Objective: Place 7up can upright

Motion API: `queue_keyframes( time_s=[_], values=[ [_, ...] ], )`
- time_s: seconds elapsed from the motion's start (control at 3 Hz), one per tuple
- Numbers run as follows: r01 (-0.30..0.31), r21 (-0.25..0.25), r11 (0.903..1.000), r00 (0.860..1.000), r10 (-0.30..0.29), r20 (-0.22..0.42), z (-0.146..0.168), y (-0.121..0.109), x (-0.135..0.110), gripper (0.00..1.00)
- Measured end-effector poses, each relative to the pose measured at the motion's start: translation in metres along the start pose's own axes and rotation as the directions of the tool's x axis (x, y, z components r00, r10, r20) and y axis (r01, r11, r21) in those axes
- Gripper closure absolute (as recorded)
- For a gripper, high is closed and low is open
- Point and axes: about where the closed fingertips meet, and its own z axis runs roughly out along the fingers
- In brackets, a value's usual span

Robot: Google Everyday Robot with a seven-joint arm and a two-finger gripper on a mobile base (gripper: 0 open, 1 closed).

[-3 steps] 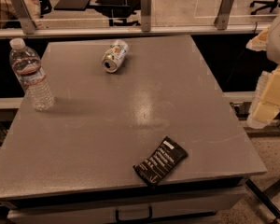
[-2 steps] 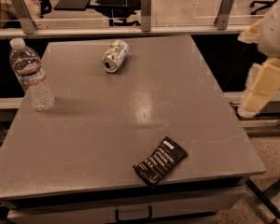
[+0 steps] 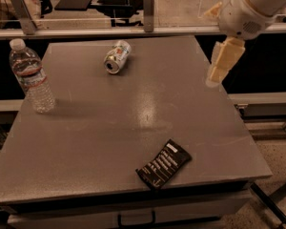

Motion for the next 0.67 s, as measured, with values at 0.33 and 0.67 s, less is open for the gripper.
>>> queue_keyframes(
  time_s=[0.33, 0.67],
  values=[
    [0.167, 0.003, 0.986, 0.984, -0.166, 0.067, 0.043, -0.042, -0.042, 0.0],
    [0.284, 0.014, 0.9586, 0.955, -0.285, 0.079, 0.069, -0.065, -0.071, 0.0]
  ],
)
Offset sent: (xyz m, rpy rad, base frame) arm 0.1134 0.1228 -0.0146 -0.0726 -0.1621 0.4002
